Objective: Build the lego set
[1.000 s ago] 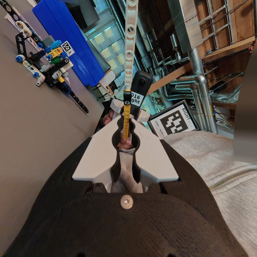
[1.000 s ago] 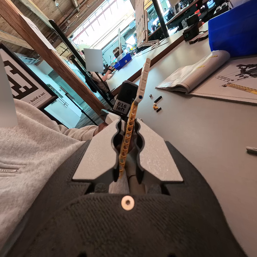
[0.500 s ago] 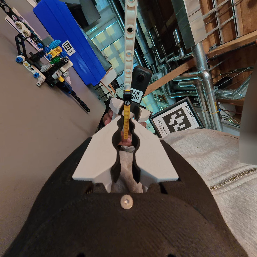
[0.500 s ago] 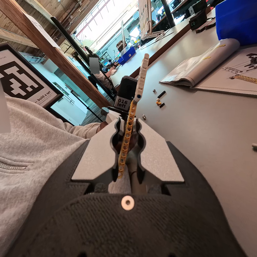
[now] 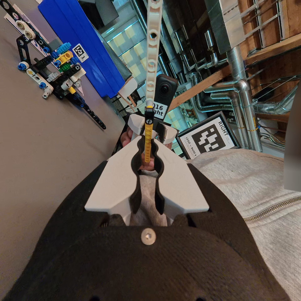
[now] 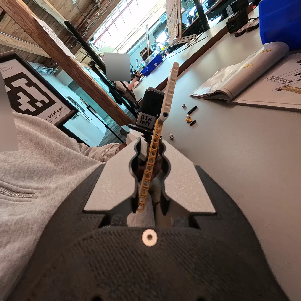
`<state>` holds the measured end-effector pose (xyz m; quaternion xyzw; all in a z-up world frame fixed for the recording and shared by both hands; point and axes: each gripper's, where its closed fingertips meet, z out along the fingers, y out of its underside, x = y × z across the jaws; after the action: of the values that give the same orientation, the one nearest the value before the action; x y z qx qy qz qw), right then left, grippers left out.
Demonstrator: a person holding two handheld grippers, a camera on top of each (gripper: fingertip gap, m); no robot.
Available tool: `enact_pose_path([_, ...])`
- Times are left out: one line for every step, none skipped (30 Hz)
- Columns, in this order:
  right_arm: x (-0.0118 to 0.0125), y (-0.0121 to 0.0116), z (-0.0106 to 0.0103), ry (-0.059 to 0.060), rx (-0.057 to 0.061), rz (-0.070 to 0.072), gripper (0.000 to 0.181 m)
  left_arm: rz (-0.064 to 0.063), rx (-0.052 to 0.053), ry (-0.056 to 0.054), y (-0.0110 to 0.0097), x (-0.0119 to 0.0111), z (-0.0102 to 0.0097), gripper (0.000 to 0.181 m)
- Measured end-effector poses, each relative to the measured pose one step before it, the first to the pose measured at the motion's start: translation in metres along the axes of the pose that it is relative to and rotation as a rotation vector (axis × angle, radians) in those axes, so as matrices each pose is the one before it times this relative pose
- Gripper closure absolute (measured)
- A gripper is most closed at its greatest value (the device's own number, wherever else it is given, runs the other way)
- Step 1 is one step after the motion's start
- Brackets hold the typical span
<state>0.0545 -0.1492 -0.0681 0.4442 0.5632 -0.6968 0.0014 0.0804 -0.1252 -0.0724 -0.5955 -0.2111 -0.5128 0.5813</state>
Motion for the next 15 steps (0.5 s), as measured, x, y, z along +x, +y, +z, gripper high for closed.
enact_pose_path([0.00005, 0.00005, 0.00012, -0.0011, 0.0009, 0.0031, 0.162, -0.0006, -0.0001, -0.0013, 0.00004, -0.00026, 0.00006, 0.176])
enact_pose_path([0.00015, 0.00007, 0.00009, -0.0014, 0.0007, 0.0035, 0.163, -0.0005, 0.0011, -0.0009, -0.00025, -0.00022, -0.00011, 0.176])
enact_pose_path([0.00028, 0.00007, 0.00009, -0.0004, 0.0006, 0.0036, 0.163, -0.0005, 0.0011, 0.0009, -0.00012, -0.00001, -0.00009, 0.176])
enact_pose_path([0.00032, -0.00006, 0.00032, -0.0006, 0.0011, 0.0038, 0.163, -0.0004, 0.0019, 0.0011, -0.00031, 0.00012, -0.00023, 0.176])
enact_pose_path([0.00009, 0.00001, 0.00035, -0.0014, 0.0012, 0.0039, 0.163, -0.0007, 0.0009, 0.0000, -0.00009, -0.00013, -0.00011, 0.176])
enact_pose_path([-0.00007, -0.00013, 0.00035, -0.0009, 0.0021, 0.0030, 0.163, -0.0007, 0.0000, 0.0003, 0.00009, -0.00008, -0.00004, 0.176])
enact_pose_path([0.00011, 0.00002, 0.00025, 0.0003, 0.0014, 0.0020, 0.163, -0.0004, -0.0004, -0.0002, 0.00007, -0.00012, 0.00005, 0.176])
enact_pose_path([0.00012, 0.00009, 0.00017, 0.0003, 0.0004, 0.0008, 0.163, 0.0000, -0.0003, -0.0005, 0.00002, -0.00011, 0.00007, 0.176])
enact_pose_path([0.00003, 0.00005, -0.00008, -0.0002, -0.0001, 0.0007, 0.163, 0.0004, -0.0001, -0.0003, -0.00003, 0.00002, 0.00001, 0.176])
enact_pose_path([0.00014, -0.00001, -0.00004, -0.0007, -0.0001, 0.0016, 0.163, 0.0001, 0.0001, 0.0001, 0.00004, -0.00008, -0.00001, 0.176])
enact_pose_path([0.00007, 0.00007, -0.00008, -0.0010, 0.0002, 0.0020, 0.163, -0.0002, 0.0001, -0.0001, -0.00010, -0.00005, -0.00003, 0.176])
enact_pose_path([0.00004, -0.00005, 0.00008, -0.0009, 0.0005, 0.0018, 0.163, -0.0002, -0.0004, 0.0001, 0.00010, -0.00006, -0.00005, 0.176])
enact_pose_path([0.00001, -0.00006, 0.00001, -0.0004, 0.0003, 0.0014, 0.163, 0.0000, -0.0006, 0.0008, 0.00012, 0.00023, 0.00001, 0.176])
enact_pose_path([0.00003, 0.00006, -0.00005, -0.0007, -0.0005, 0.0007, 0.163, 0.0004, -0.0005, 0.0015, 0.00005, 0.00015, 0.00005, 0.176])
enact_pose_path([-0.00002, 0.00007, -0.00002, -0.0014, -0.0010, 0.0007, 0.163, 0.0014, -0.0002, 0.0017, 0.00004, 0.00039, -0.00003, 0.176])
